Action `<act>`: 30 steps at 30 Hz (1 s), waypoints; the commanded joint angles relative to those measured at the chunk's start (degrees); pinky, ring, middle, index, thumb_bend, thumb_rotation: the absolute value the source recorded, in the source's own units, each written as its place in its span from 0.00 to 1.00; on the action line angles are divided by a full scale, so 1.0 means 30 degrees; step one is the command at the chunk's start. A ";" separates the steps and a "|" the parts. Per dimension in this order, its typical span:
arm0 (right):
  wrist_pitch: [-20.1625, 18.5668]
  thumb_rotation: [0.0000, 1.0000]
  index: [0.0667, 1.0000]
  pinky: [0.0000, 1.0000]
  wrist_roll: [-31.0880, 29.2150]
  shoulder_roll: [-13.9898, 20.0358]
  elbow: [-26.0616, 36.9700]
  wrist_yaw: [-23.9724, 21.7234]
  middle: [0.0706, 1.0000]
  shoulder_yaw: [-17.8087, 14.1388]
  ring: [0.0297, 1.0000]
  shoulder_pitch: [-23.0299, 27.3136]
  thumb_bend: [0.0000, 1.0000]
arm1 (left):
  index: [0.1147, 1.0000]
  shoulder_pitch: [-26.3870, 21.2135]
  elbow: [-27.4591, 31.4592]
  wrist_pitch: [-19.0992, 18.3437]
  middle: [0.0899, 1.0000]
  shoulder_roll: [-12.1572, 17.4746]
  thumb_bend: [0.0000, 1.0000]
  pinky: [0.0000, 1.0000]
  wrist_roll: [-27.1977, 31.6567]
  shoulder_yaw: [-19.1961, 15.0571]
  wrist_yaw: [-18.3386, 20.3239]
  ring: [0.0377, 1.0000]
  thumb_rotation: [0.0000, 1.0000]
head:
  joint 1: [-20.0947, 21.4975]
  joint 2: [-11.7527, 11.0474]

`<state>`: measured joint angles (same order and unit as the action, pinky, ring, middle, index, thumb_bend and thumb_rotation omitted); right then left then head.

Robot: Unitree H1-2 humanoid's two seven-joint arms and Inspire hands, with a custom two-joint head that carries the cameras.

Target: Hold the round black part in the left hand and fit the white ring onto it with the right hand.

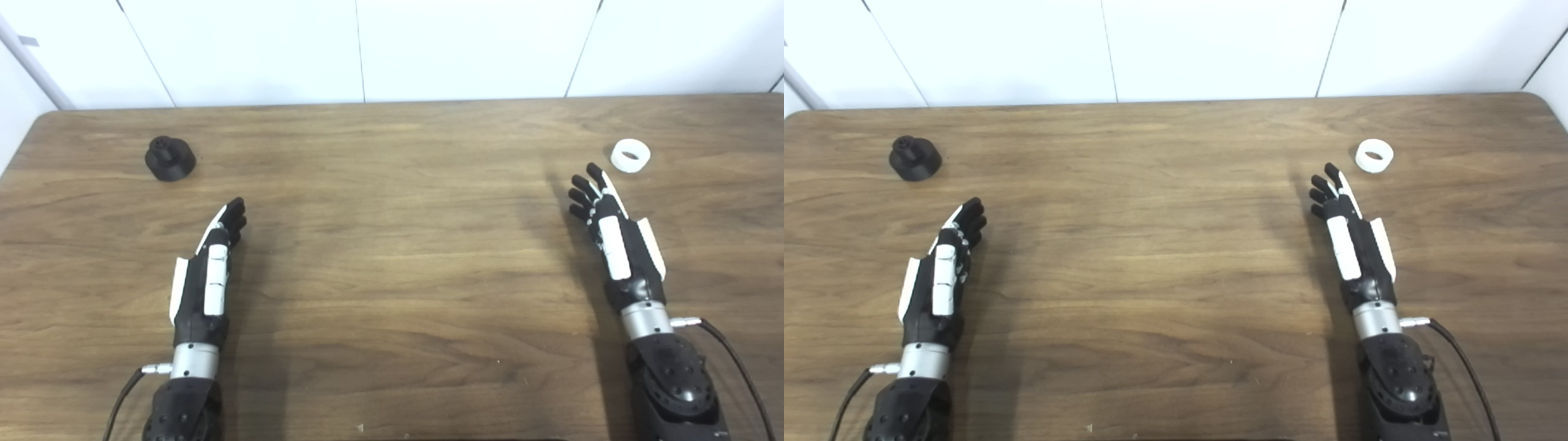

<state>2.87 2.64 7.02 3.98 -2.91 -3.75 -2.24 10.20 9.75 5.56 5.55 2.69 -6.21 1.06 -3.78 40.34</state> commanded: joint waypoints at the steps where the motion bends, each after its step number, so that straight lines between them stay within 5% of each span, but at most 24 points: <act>1: 0.0171 1.00 0.96 0.88 0.0105 -0.0106 -0.1005 0.0162 0.91 0.0167 0.89 -0.0516 0.60 | 0.90 0.0056 -0.0470 0.0559 0.93 0.0117 0.53 0.98 -0.0009 -0.0026 0.0040 0.94 1.00 | -0.0017 0.0015; 16: 0.0069 1.00 0.96 0.89 -0.0095 -0.0129 -0.0937 0.0106 0.91 0.0121 0.90 -0.0547 0.60 | 0.90 0.0105 -0.0340 0.0577 0.93 0.0164 0.51 0.97 -0.0098 0.0025 0.0081 0.93 1.00 | -0.0331 -0.0078; 30: 0.1479 1.00 0.97 0.89 -0.1027 0.0544 -0.2455 -0.0446 0.92 -0.0142 0.90 -0.0573 0.59 | 0.90 0.0163 -0.1672 0.2114 0.92 -0.0306 0.45 0.96 -0.1314 0.0559 -0.0370 0.92 1.00 | -0.3923 -0.2401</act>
<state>5.03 0.11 8.30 2.27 -4.20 -3.96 -1.65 10.18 8.62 9.61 5.33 -0.12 -5.08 0.61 -14.84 33.67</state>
